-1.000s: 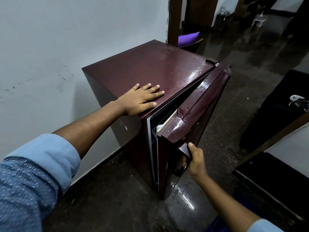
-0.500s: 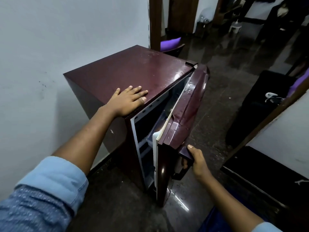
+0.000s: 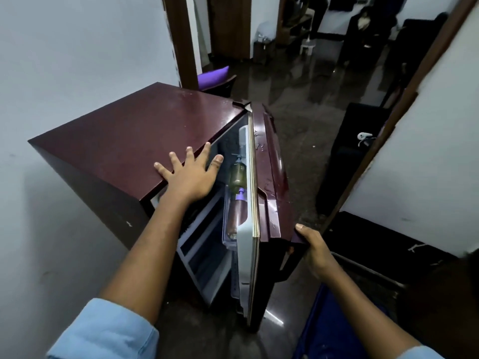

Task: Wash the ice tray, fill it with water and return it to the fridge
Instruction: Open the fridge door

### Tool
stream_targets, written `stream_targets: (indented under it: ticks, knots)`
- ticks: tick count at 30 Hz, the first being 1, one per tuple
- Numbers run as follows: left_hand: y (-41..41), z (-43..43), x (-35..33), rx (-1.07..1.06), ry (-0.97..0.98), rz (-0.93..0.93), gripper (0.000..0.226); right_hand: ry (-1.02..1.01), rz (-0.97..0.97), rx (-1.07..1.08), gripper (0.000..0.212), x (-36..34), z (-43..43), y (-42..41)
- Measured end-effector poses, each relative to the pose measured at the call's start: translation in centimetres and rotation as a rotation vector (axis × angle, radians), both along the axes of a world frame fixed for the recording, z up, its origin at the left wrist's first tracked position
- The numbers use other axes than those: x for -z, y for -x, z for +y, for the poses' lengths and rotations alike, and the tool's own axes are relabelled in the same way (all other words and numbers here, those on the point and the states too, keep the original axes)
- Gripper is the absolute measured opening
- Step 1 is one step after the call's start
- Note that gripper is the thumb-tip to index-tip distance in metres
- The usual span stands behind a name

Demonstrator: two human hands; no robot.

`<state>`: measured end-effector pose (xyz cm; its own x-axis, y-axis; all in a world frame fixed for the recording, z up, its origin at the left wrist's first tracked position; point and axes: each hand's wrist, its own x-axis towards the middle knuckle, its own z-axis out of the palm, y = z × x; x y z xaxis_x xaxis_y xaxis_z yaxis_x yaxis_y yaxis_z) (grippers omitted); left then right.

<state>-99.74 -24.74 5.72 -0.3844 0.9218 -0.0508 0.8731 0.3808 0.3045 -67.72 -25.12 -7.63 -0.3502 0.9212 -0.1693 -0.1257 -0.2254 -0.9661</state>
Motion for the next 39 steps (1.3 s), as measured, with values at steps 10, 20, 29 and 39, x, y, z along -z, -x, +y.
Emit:
stream_targets:
  ticks: [10, 20, 29, 39]
  knots:
    - [-9.2, 5.2, 0.3, 0.456, -0.126, 0.018, 0.055, -0.009, -0.209, 0.314, 0.03, -2.0, 3.0, -8.6]
    - [-13.4, 11.0, -0.8, 0.811, -0.208, 0.283, 0.069, -0.752, -0.859, 0.838, 0.04, -9.6, 1.7, -11.1]
    - [-16.2, 14.9, 0.1, 1.013, -0.357, 0.419, 0.09, -0.858, -1.449, 0.339, 0.078, -12.1, 3.0, -4.2]
    - [-18.7, 18.6, 0.7, 0.91, -0.203, 0.381, 0.081, -0.734, -1.655, 0.417, 0.099, -9.9, 10.0, -6.4]
